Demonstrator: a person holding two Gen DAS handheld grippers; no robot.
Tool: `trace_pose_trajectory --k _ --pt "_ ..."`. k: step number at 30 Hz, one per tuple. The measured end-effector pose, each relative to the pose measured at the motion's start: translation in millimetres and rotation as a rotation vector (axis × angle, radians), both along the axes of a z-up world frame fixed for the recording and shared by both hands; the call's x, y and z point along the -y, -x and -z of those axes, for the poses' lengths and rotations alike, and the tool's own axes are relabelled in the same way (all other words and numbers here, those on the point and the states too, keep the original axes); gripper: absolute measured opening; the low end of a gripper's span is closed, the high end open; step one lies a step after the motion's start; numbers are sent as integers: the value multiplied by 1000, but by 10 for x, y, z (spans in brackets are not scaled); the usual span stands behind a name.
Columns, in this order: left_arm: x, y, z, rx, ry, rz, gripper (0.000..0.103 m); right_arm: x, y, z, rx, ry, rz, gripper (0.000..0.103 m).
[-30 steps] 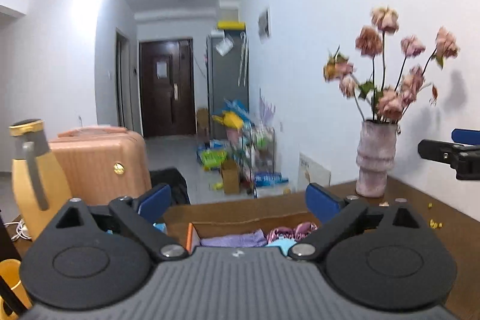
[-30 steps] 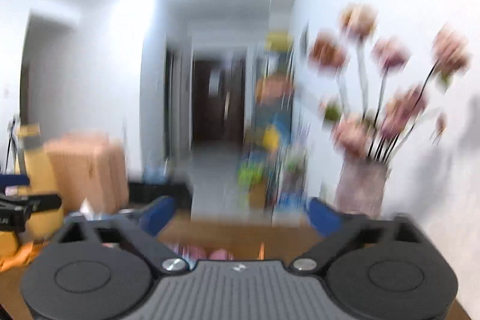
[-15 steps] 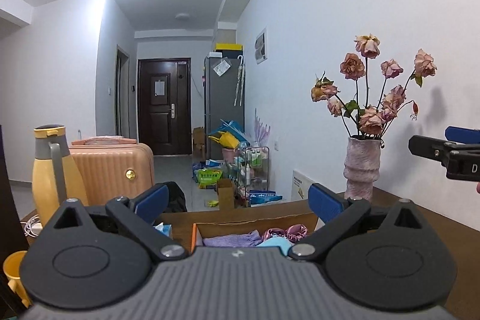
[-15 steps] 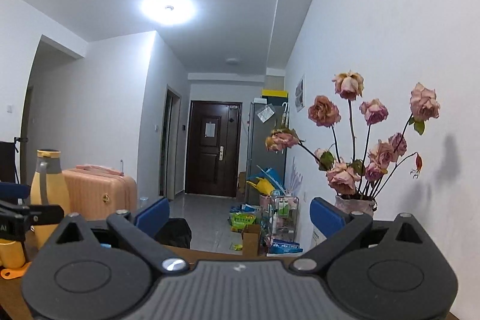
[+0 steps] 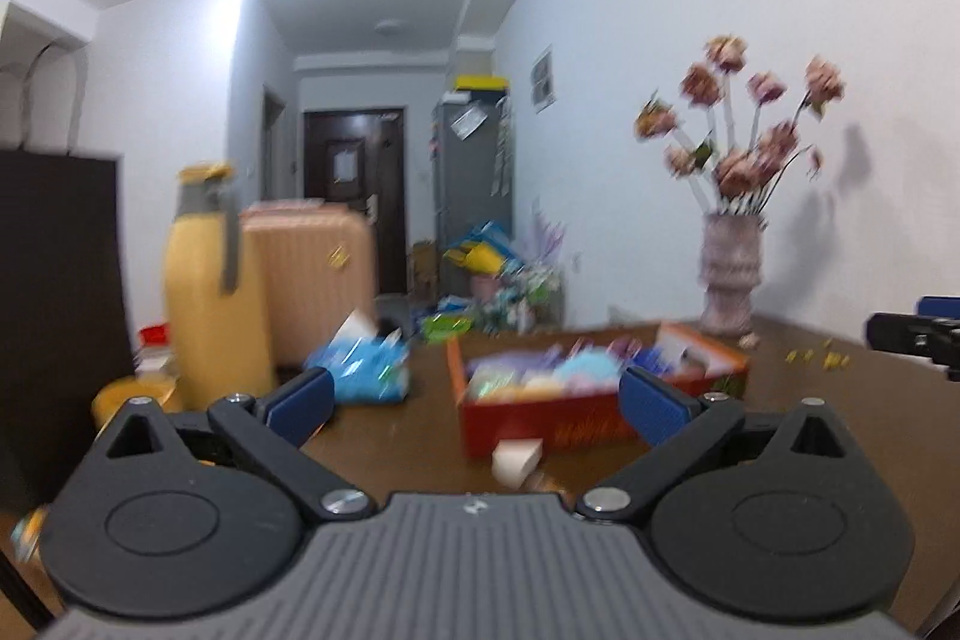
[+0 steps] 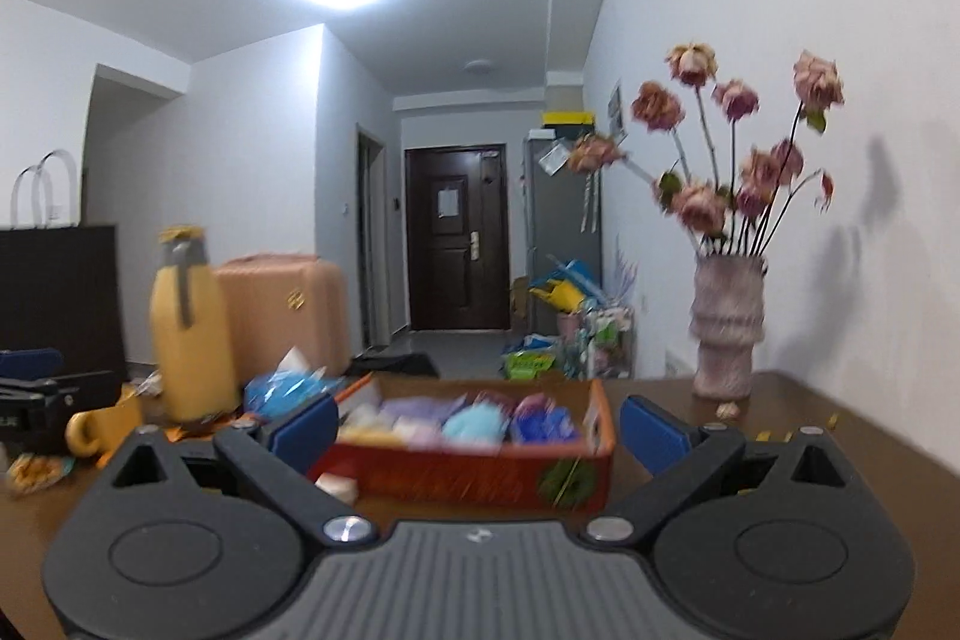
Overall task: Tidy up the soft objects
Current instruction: 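Withdraw both grippers from the box back over the table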
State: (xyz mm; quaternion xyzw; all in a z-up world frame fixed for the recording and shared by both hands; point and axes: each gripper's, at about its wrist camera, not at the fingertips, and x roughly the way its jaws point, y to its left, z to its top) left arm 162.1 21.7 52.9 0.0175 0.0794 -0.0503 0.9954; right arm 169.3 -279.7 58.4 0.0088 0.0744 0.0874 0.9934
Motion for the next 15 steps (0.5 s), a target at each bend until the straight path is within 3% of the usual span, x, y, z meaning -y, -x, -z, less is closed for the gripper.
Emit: trace_pose_trajectory --k 4,9,15 --pt "-188 -113 171 -98 54 -21 103 -165 48 248 -66 -9 -31 101" --pt "-295 -384 269 -124 57 -56 103 -421 -307 348 -157 2 -76 97" --pt "-407 -829 418 -200 56 -89 103 -917 -970 600 -289 46 -198 70"
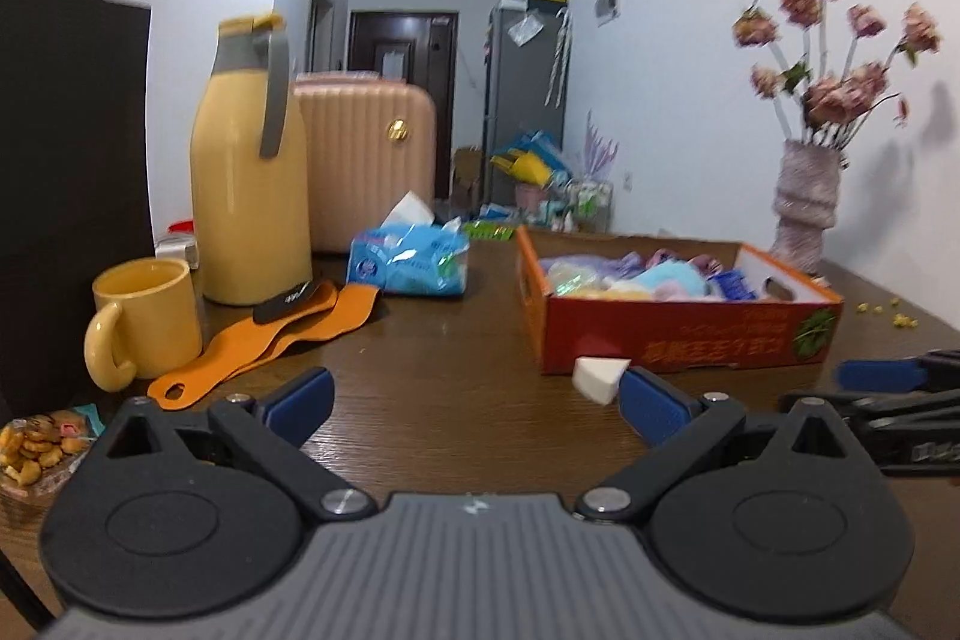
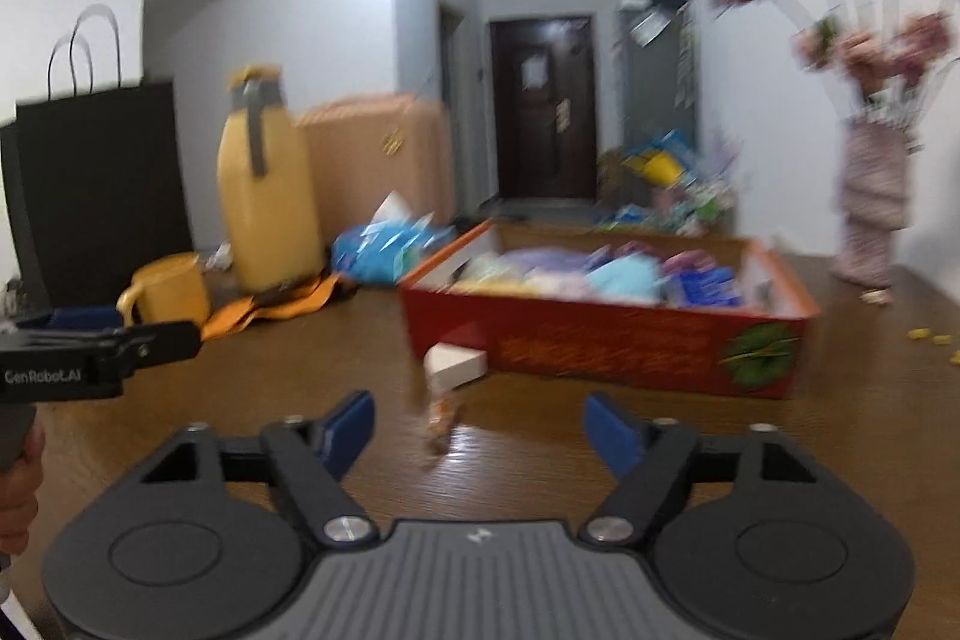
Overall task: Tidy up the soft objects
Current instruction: 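Withdraw both grippers from the box back over the table, then close the left gripper on the white sponge wedge while the right gripper grasps the wrapped candy, then carry the sponge wedge and candy into the red box and open both grippers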
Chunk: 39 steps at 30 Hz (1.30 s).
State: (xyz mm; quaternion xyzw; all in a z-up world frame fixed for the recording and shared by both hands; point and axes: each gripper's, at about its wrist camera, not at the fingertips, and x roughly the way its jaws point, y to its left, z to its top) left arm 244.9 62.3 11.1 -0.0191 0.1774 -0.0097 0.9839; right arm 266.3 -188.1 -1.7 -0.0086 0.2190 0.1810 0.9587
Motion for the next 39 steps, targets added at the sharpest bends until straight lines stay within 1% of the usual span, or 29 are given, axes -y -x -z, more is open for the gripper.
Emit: trace_pose_trajectory --k 1,3,6,8,9,10,11,12,14,16,17,18,20,21,22,23,24,25,26,27,28,29,30,32,35,39 --pt "-14 -63 18 -11 2 -4 103 -92 -133 50 -23 11 -13 66" --pt "-29 -211 44 -25 1 0 103 -259 -401 138 -67 23 -36 60" --pt "-9 -418 96 -42 -19 10 103 -472 -768 252 -135 32 -60 46" --pt "19 -517 132 -55 -25 23 103 -582 -957 355 -175 57 -66 42" --pt "44 -572 157 -63 -27 36 103 -618 -1020 411 -193 66 -63 35" --pt "67 -620 176 -70 -31 47 103 -628 -1069 465 -213 66 -52 22" --pt "99 -680 196 -78 -35 61 103 -603 -1083 494 -226 60 -52 16" --pt "146 -746 214 -87 -39 78 103 -565 -1074 500 -222 51 -61 16" --pt "243 -894 255 -98 -37 124 103 -460 -1041 472 -214 64 -58 15" --pt "417 -1113 317 -140 -59 152 103 -273 -1036 431 -199 58 -34 15" --pt "510 -1210 348 -153 -82 164 101 -150 -1045 408 -196 47 -10 15" --pt "619 -1306 375 -164 -111 161 96 -42 -1052 384 -187 39 9 15" --pt "767 -1435 409 -164 -127 170 91 183 -1062 325 -165 15 43 15" --pt "829 -1496 439 -177 -126 187 84 271 -1051 296 -155 5 57 14" --pt "885 -1550 472 -200 -131 192 79 351 -1033 273 -146 -6 69 14" --pt "925 -1591 503 -217 -133 190 70 420 -1013 258 -141 -16 77 14" --pt "963 -1636 538 -234 -136 180 59 474 -991 250 -137 -25 80 14" --pt "986 -1666 563 -246 -138 174 51 515 -975 251 -136 -34 79 14" --pt "1002 -1690 589 -260 -140 168 38 542 -958 259 -138 -43 75 14" --pt "1002 -1707 605 -271 -132 167 32 569 -953 266 -141 -51 69 14" --pt "992 -1698 598 -266 -118 156 31 580 -960 288 -145 -56 62 14" --pt "996 -1687 584 -263 -121 145 30 588 -947 303 -146 -57 60 14" --pt "1006 -1653 562 -261 -131 143 29 594 -933 314 -145 -56 58 14" --pt "1007 -1530 490 -250 -123 152 29 614 -897 309 -142 -61 49 14" --pt "1006 -1214 349 -223 -98 156 30 664 -773 248 -119 -70 53 14" --pt "990 -774 204 -204 -25 140 30 752 -533 168 -91 -80 66 14"
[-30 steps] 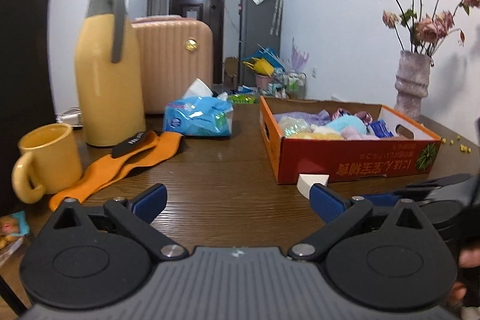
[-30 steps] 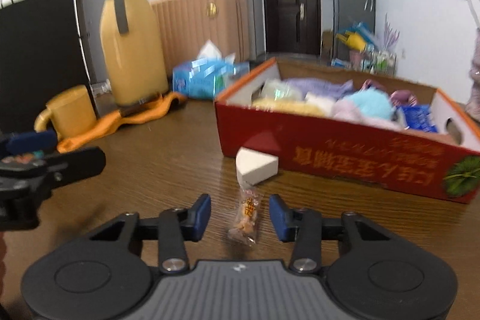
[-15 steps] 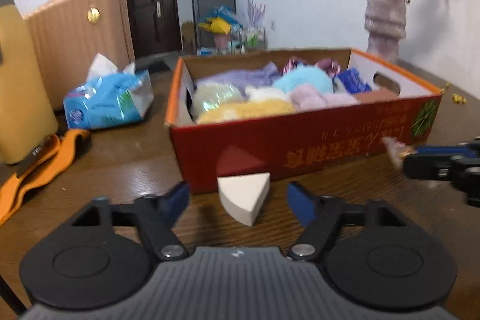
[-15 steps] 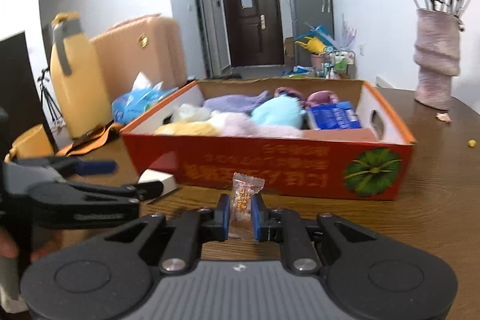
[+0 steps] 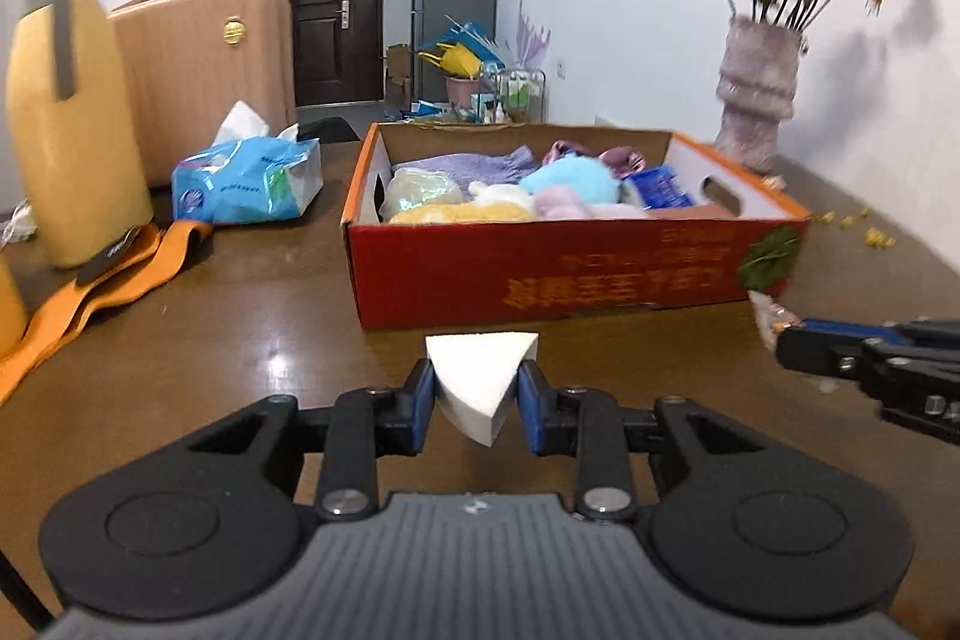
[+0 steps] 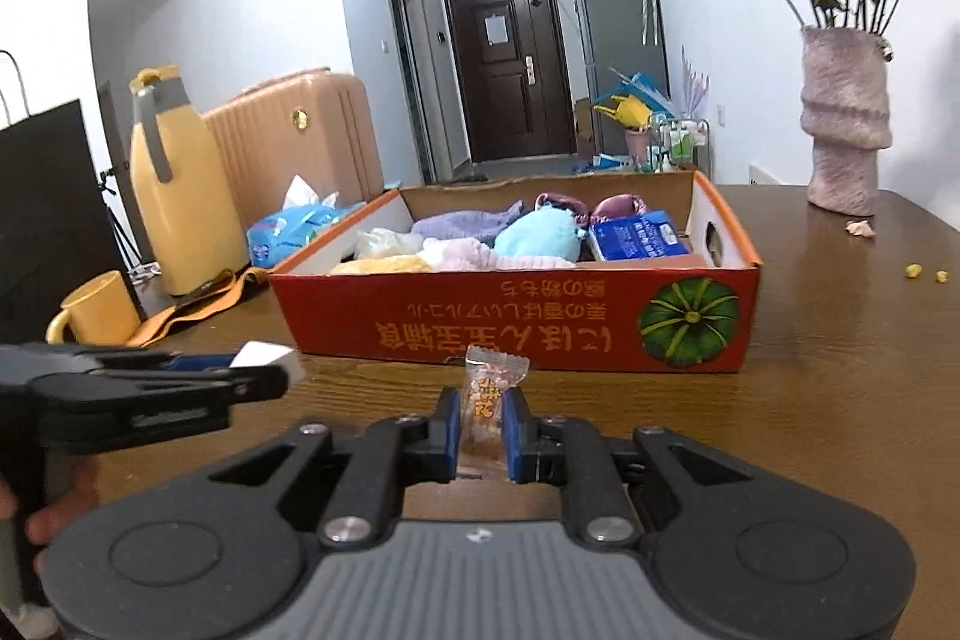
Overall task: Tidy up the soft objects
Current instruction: 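Carry the sponge wedge and candy into the red box and open both grippers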
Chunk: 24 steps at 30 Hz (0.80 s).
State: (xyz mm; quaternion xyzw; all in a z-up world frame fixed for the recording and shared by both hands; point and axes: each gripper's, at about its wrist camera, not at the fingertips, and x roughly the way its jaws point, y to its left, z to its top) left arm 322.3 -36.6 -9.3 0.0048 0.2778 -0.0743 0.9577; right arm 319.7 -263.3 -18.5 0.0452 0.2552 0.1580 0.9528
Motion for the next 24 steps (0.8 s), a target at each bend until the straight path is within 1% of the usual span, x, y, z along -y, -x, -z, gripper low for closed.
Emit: trace_pose_trajectory --k 6,10,13,16,19,21,23,24 --pt "110 505 -207 47 19 13 30 149 472 -154 34 -17 -1 14" --pt "218 706 -335 85 28 39 30 256 736 -255 63 -28 9 14" --pt "299 757 -385 100 23 58 30 350 866 -295 76 -40 23 14" --pt "372 719 -431 108 28 71 30 427 881 -322 82 -51 35 14" --pt "452 577 -500 126 29 94 30 488 793 -371 96 -56 38 14" --pt "509 383 -579 134 46 113 30 525 679 -429 107 -61 33 14" --pt "569 154 -666 145 58 127 30 580 474 -517 117 -74 23 14" --pt "608 -23 -719 148 58 135 30 607 348 -564 123 -78 19 14"
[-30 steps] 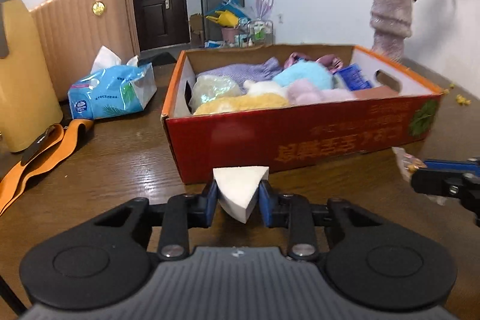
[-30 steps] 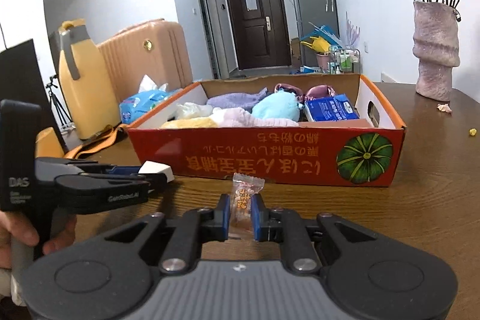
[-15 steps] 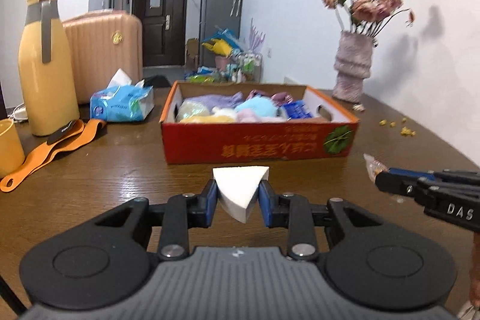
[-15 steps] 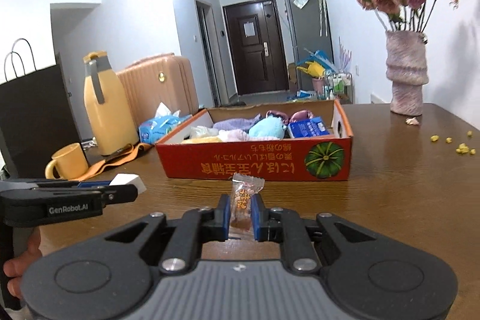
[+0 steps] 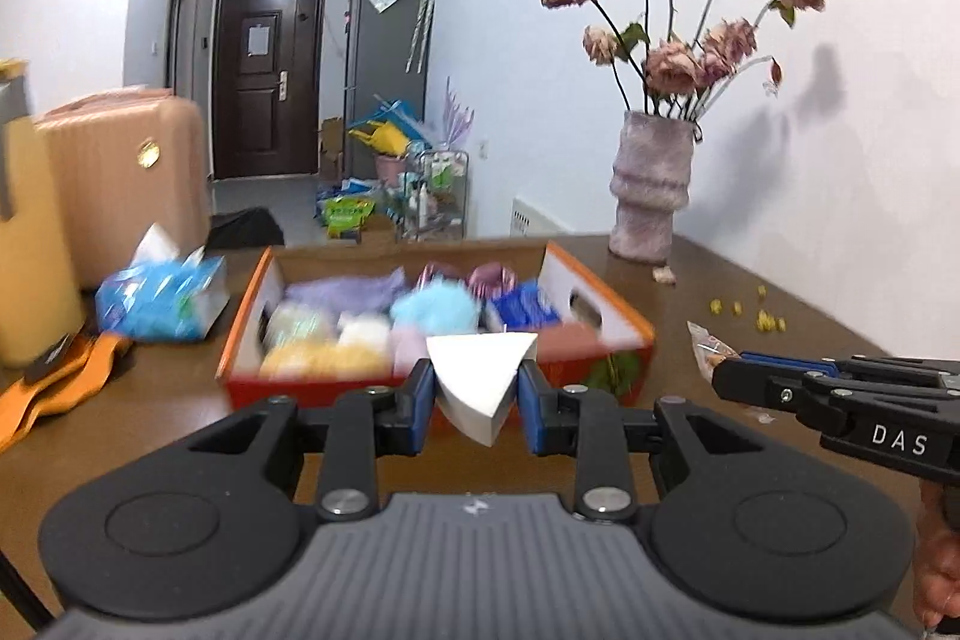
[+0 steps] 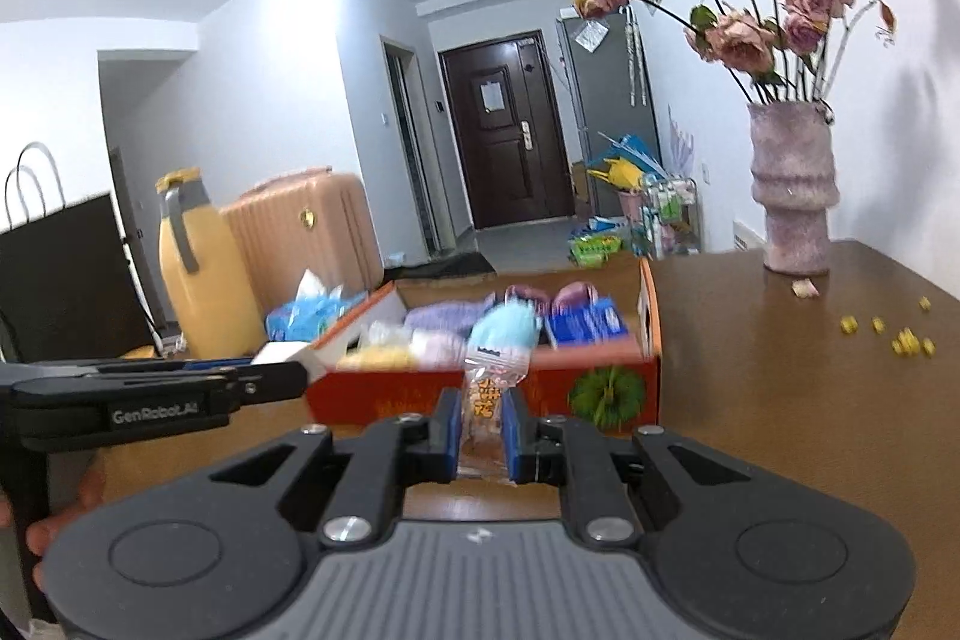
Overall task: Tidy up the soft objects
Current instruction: 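Carry the sponge wedge and candy into the red box and open both grippers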
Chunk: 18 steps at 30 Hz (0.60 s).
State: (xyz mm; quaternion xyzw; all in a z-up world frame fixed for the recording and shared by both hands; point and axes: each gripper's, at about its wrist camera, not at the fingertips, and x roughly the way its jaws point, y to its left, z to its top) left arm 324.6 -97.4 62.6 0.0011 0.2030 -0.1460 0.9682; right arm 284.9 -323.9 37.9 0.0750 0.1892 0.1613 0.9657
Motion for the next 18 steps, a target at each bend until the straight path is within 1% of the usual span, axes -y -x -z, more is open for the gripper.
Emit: trace_pose_trajectory --k 4,6,8,10,13,17,18 --pt "106 -706 -146 13 -15 20 30 108 -709 -195 1 -3 -16 14" --pt "90 -1162 -164 -24 -11 -7 30 162 -1169 -254 -31 -8 -12 14" --pt "57 -1590 -122 -88 4 -12 30 206 -1645 -264 -79 -13 0 14" --pt "25 -2011 -11 -152 2 -46 30 216 -2100 -223 -126 -2 33 14" --pt "-25 -2445 190 -224 -11 -106 31 206 -2742 -67 -210 40 82 14" --pt "-37 -2763 396 -271 -42 -106 34 99 -3246 132 -260 129 102 14" --pt "-38 -2831 429 -280 -45 -99 39 69 -3321 171 -267 146 105 14"
